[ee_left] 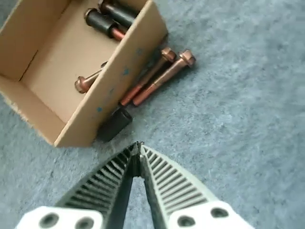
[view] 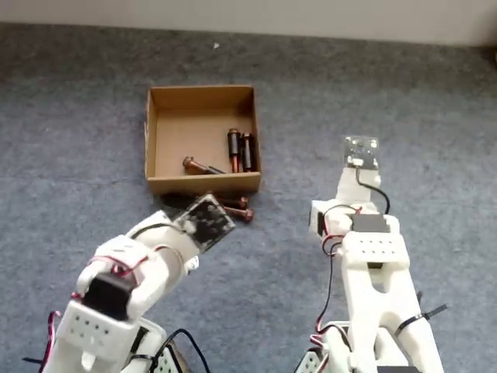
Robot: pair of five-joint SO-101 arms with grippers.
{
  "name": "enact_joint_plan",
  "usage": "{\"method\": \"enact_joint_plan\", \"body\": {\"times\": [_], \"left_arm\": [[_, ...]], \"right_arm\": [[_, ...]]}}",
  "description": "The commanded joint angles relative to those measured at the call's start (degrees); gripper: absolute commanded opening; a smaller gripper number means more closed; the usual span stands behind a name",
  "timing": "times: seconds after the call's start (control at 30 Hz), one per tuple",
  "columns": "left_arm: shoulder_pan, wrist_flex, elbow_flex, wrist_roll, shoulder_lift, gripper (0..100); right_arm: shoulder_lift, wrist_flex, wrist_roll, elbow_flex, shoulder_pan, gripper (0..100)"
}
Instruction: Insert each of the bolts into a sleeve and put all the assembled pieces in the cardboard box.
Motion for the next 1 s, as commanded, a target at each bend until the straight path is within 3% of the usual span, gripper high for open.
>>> {"method": "enact_joint_plan", "body": {"times": [0.0,0.23,0.47,0.97], "left_arm": [[4.88,-0.18,-11.38,-6.42,17.98,0],[7.34,-0.18,-26.33,-11.69,44.79,12],[8.04,-0.18,-40.4,-18.11,67.56,12],[8.04,-0.18,-62.64,-19.16,95.52,12]], "right_arm": [[-2.33,-2.42,-0.97,-1.01,2.77,0.6],[-2.33,-3.56,-0.97,-1.01,5.76,0.6],[-2.33,-3.56,-0.97,-1.01,5.76,0.6],[-2.24,-3.56,-0.97,-0.92,5.76,0.6]]}}
